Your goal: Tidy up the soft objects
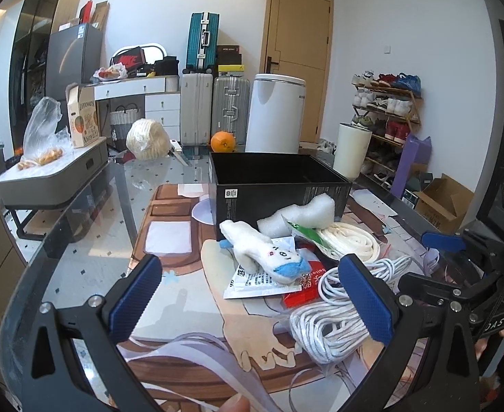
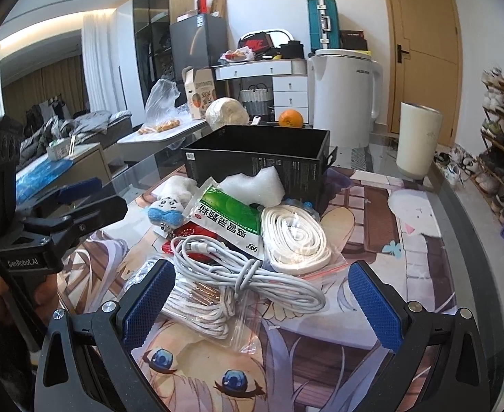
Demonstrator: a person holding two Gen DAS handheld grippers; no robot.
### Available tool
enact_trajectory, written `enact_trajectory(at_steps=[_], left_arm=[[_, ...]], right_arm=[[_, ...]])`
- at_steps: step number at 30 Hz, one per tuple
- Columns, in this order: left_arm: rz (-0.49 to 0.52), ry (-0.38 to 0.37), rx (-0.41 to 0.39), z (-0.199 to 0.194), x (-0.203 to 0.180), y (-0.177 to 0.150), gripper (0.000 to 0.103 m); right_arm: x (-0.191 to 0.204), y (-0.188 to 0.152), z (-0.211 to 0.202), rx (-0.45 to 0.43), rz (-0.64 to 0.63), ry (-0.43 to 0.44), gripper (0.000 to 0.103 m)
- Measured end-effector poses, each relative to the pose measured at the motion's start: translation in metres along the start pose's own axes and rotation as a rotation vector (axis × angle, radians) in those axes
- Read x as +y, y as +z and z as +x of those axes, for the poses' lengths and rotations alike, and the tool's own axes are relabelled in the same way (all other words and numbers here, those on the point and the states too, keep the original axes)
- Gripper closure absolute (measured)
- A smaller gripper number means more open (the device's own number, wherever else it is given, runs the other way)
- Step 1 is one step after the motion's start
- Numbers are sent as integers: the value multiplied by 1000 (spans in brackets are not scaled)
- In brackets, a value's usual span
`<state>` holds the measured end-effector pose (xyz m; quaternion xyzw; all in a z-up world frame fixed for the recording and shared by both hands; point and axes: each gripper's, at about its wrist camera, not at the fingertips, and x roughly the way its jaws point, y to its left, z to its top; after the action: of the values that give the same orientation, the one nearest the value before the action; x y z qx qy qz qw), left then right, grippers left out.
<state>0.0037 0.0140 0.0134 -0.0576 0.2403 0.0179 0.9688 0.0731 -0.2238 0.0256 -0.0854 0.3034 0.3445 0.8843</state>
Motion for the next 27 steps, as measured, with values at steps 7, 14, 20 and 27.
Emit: enact_trajectory(at_steps=[7, 14, 20, 27], left_arm=[[13, -10, 13, 2, -2, 3, 0], [35, 15, 38, 6, 0, 2, 0], [39, -19, 60, 8, -1, 0, 0], [73, -13, 46, 6, -6, -2, 0]], right_arm=[[1, 8, 9, 65, -62, 48, 0], [0, 13, 22, 128, -113, 90, 1], [3, 18, 33, 167, -177, 130, 7], [6, 17, 52, 246, -210, 214, 28]])
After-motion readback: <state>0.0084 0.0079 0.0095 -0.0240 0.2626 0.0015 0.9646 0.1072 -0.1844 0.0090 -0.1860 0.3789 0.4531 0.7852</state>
